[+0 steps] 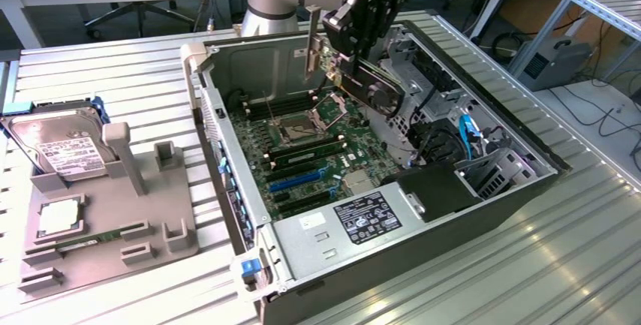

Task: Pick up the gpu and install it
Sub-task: 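Insert the gpu into the slot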

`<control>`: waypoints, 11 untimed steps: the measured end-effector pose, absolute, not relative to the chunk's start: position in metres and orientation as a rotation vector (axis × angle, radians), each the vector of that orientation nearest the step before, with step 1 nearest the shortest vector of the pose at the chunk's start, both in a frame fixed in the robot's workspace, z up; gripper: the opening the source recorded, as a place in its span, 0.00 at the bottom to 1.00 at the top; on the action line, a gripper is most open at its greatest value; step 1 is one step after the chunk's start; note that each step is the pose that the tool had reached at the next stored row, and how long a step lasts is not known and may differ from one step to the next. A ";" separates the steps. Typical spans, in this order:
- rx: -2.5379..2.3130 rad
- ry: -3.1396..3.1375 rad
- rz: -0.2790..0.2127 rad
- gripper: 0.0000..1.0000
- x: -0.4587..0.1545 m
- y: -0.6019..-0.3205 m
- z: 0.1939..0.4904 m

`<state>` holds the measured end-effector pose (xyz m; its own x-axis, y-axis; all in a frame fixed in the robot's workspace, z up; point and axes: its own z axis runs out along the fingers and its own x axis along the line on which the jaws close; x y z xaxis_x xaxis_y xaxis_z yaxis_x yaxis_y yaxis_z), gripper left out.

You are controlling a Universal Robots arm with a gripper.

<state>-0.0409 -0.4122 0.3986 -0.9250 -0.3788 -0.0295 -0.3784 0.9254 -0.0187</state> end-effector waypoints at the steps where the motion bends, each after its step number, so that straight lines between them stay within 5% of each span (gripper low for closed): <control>1: -0.602 3.050 -0.020 0.27 -0.041 -0.412 0.399; 11: -0.627 3.045 -0.019 0.27 -0.041 -0.412 0.398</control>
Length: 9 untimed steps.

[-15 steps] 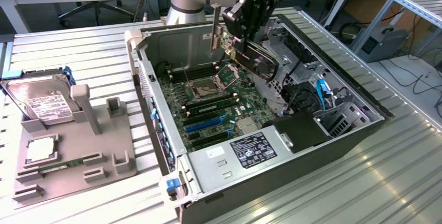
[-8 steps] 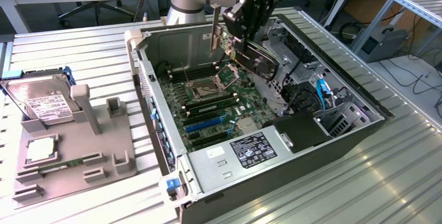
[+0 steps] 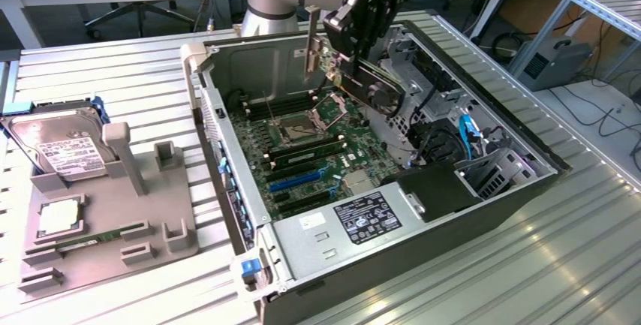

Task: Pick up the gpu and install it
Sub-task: 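Insert the gpu into the slot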

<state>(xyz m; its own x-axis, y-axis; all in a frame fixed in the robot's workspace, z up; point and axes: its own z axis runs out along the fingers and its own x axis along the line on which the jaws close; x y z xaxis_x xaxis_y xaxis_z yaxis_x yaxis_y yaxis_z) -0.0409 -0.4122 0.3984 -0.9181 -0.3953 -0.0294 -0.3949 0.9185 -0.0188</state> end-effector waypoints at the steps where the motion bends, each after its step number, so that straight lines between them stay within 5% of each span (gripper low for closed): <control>1: -0.630 3.045 -0.019 0.27 -0.041 -0.412 0.398; 9: -0.647 3.041 -0.019 0.27 -0.041 -0.412 0.398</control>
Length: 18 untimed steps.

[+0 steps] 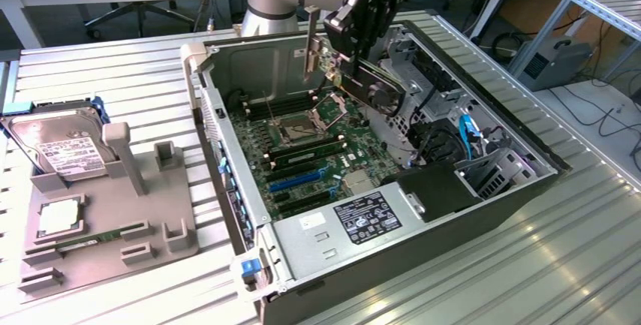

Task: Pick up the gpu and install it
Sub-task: 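Insert the gpu into the slot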

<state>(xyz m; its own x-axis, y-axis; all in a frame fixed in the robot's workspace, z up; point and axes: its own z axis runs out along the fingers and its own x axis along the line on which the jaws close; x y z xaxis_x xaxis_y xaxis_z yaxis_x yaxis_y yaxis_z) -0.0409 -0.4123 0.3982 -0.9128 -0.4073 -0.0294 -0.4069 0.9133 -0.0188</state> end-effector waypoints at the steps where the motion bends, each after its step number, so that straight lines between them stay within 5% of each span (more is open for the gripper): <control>1: -0.649 3.040 -0.019 0.27 -0.041 -0.412 0.398; 18: -0.686 3.032 -0.018 0.27 -0.041 -0.412 0.398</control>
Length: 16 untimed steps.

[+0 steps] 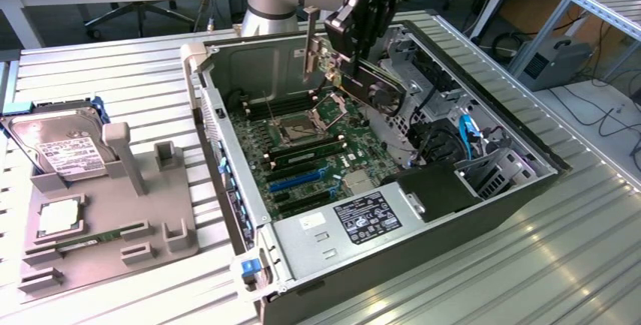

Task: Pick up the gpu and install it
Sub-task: 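Insert the gpu into the slot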

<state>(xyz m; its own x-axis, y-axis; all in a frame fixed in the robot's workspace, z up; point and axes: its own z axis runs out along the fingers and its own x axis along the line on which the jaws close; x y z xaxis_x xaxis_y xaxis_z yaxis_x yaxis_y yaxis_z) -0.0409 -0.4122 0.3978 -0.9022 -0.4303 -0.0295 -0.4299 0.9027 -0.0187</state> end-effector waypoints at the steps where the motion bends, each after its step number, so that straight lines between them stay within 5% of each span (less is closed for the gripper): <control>1: -0.688 3.032 -0.018 0.27 -0.041 -0.412 0.398; 16: -0.718 3.025 -0.018 0.27 -0.041 -0.412 0.398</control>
<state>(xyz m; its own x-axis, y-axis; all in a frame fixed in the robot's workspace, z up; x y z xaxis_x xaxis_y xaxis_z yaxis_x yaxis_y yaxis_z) -0.0408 -0.4123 0.3975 -0.8929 -0.4493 -0.0294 -0.4489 0.8934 -0.0188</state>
